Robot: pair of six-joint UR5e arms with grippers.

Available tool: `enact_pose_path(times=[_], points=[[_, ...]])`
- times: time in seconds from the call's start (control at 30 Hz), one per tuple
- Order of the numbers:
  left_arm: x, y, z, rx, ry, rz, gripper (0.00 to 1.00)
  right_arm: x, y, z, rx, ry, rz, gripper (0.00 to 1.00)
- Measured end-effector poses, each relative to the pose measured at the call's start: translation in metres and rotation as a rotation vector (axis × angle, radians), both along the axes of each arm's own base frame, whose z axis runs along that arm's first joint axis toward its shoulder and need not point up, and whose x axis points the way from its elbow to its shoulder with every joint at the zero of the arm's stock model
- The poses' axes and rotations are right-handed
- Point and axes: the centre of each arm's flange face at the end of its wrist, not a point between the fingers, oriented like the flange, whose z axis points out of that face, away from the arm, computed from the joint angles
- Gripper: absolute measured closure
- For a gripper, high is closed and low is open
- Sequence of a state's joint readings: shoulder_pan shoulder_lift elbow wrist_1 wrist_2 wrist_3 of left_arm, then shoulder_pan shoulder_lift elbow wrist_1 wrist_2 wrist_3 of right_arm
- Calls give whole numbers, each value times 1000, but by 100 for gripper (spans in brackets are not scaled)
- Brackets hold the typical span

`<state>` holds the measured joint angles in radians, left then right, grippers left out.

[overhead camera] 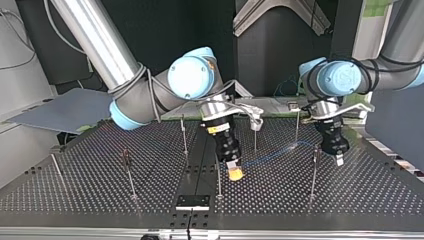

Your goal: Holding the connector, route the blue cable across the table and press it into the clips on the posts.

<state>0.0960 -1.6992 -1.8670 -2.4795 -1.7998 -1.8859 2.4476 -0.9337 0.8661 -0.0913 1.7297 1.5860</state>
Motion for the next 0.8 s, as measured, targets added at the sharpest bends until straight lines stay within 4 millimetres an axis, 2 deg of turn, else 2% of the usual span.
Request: enact_pose_path(times=[0.17, 0.43, 0.47, 0.5, 0.53, 0.57, 0.6, 0.63, 0.67, 0.7, 0.77, 0.8], points=[[8, 9, -4, 3, 4, -5, 100, 0, 0, -1, 0, 1, -2, 100], [10, 16, -5, -6, 2, -10, 100, 1, 1, 3, -9, 3, -1, 100], [10, 16, -5, -9, 5, -10, 91, 2, 2, 3, -9, 4, 1, 100], [10, 16, -6, -11, 9, -9, 91, 3, 3, 2, -9, 5, 2, 100], [9, 16, -6, -14, 14, -8, 82, 3, 4, 2, -8, 6, 3, 100], [8, 16, -7, -17, 22, -5, 66, 4, 4, 0, -6, 9, 4, 100], [7, 16, -8, -19, 29, -4, 66, 5, 5, -1, -4, 12, 4, 100], [6, 16, -9, -22, 36, -2, 48, 6, 5, -3, -1, 16, 4, 100], [5, 16, -10, -24, 45, 3, 35, 7, 6, -7, 4, 21, 4, 100], [4, 16, -10, -27, 52, 8, 35, 8, 6, -10, 8, 25, 4, 100], [2, 17, -12, -35, 69, 22, 2, 11, 6, -17, 16, 35, 6, 100], [1, 17, -12, -38, 75, 28, 2, 12, 6, -21, 19, 39, 6, 100]])
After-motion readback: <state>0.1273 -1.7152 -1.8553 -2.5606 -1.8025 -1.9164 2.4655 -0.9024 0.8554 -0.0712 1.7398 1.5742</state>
